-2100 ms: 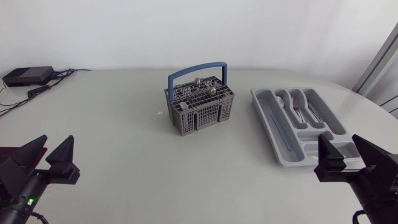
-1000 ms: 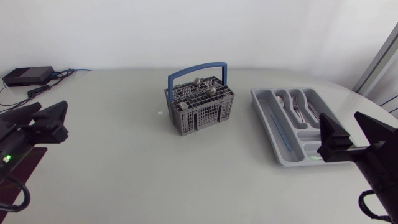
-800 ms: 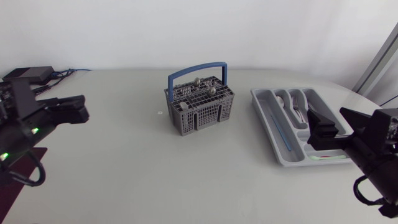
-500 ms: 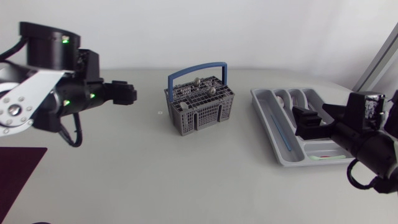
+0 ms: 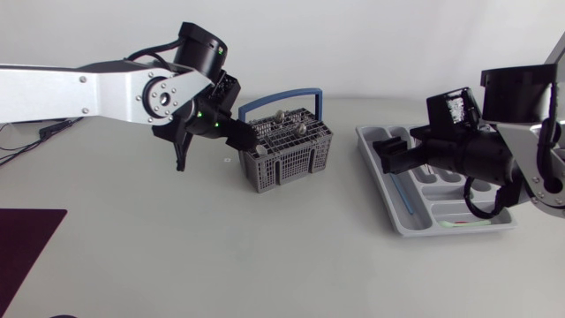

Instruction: Unload the cutlery basket into the drawer organizer.

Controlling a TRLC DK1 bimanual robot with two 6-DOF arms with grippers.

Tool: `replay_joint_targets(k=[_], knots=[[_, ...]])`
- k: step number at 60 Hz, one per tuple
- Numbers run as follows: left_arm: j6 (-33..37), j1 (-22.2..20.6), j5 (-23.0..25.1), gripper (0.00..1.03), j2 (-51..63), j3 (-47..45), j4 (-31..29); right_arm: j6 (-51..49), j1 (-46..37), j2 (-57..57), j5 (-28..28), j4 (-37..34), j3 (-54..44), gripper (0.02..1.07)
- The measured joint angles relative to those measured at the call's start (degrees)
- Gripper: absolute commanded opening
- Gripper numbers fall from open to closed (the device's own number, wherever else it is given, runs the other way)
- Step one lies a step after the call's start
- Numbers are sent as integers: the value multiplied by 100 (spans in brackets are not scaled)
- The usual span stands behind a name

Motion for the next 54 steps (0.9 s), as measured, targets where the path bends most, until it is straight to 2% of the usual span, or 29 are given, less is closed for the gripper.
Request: replay_joint_targets(k=[11,23,30,36,44,54], knots=[[20,337,898,81,658,518,-28,-389,81,570,-284,-188,385,103],[-87,680,1467,62,960,798,127,-518,131,1298,-382,-304,835,103],[-107,697,1537,48,964,798,439,-555,184,1572,-382,-302,966,103],[-107,688,1679,29,964,798,640,-557,188,1757,-382,-302,1014,103],[-90,688,1788,22,981,798,706,-601,227,1875,-382,-302,1025,103],[-42,699,1790,18,986,798,723,-603,256,1884,-382,-299,1040,103]])
